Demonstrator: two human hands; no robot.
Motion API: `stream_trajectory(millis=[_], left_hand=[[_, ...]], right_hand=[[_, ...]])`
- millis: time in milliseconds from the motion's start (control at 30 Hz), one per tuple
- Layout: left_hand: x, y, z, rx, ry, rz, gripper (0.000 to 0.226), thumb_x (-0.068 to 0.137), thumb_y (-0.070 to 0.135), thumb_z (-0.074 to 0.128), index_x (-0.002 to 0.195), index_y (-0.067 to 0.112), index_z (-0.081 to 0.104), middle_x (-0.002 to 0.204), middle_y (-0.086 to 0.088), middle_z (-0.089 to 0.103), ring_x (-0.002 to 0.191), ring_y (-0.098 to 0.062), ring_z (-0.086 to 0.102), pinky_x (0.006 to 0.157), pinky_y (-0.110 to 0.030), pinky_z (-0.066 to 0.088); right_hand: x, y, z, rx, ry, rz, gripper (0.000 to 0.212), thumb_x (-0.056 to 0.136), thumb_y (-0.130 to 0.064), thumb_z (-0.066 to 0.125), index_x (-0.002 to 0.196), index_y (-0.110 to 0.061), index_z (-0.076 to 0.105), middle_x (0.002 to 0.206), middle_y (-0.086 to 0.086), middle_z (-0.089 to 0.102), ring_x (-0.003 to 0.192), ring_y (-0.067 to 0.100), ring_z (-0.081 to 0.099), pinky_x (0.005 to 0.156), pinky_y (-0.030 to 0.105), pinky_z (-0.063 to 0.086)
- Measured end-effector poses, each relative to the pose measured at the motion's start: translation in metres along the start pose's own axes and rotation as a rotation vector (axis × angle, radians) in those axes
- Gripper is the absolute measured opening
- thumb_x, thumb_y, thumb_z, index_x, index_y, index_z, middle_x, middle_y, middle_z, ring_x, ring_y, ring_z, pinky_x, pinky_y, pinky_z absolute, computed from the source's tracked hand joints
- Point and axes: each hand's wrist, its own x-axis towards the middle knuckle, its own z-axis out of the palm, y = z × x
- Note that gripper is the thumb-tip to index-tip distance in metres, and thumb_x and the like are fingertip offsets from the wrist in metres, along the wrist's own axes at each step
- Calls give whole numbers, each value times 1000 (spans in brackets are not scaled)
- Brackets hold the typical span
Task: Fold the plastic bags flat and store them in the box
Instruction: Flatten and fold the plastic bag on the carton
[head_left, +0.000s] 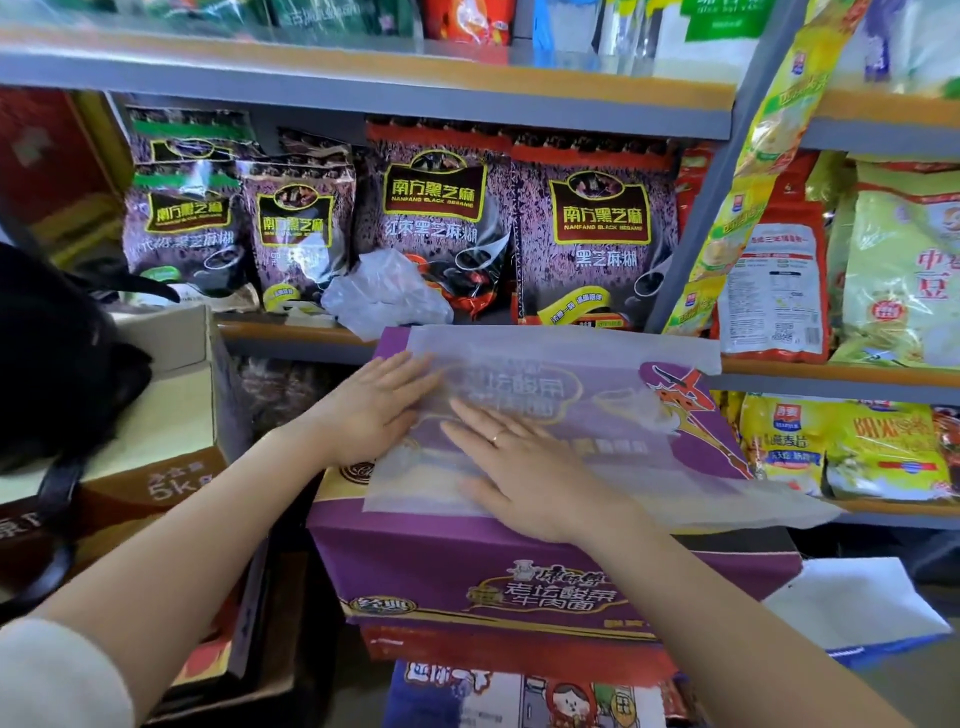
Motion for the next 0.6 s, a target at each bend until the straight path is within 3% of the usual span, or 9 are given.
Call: stream_trajectory(millis=[100, 167, 233, 300, 467, 533, 600], left_hand=[[15, -4, -2, -65, -88, -16, 63, 90, 44, 20, 145, 12, 21, 155, -6, 14, 142, -17, 16, 111, -19, 3], [13, 0, -6, -82, -16, 23, 53, 94, 31, 34, 143, 13, 29, 152, -7, 24, 138, -17, 26, 110, -19, 12], [0, 14, -11, -152, 108, 182, 47, 88, 33, 39, 129, 13, 52, 135, -7, 49, 121, -15, 45, 103, -22, 30], [-21, 30, -12, -230, 98, 312, 43, 89, 44, 41, 114, 16, 62, 117, -2, 59, 104, -14, 55, 92, -24, 41], [-57, 44, 2, -156, 61, 384, 64, 79, 66, 47, 122, 19, 56, 123, 1, 56, 112, -11, 49, 97, -17, 32], [-61, 43, 3, -198, 47, 378, 67, 78, 63, 52, 128, 19, 51, 129, 3, 53, 119, -7, 43, 101, -13, 27], [-62, 40, 4, -269, 76, 379, 62, 80, 54, 56, 131, 20, 47, 130, 5, 53, 119, -5, 44, 102, -13, 30]], right_hand=[[-3, -8, 0, -32, -61, -5, 64, 92, -56, 34, 147, -29, 17, 158, -9, -10, 142, 21, 11, 112, 46, 21], [-15, -5, 2, -56, 12, 9, 65, 86, -63, 38, 140, -28, 31, 156, -2, 10, 136, 25, 26, 104, 47, 34], [-27, 2, 3, -119, 145, -2, 56, 82, -62, 37, 122, -25, 49, 134, 3, 46, 115, 23, 52, 87, 38, 49], [-36, 11, 5, -153, 203, -36, 46, 83, -56, 36, 103, -22, 59, 105, 0, 61, 92, 20, 62, 74, 35, 55], [-46, 19, 4, -164, 218, -78, 27, 87, -32, 36, 79, -16, 56, 81, 1, 63, 78, 24, 65, 65, 32, 56], [-48, 19, -2, -71, 212, -42, 29, 89, -33, 33, 81, -16, 55, 79, -1, 61, 75, 19, 61, 62, 24, 46], [-50, 20, -12, 69, 196, 25, 31, 91, -36, 30, 85, -17, 53, 76, -9, 55, 72, 12, 49, 62, 25, 30]])
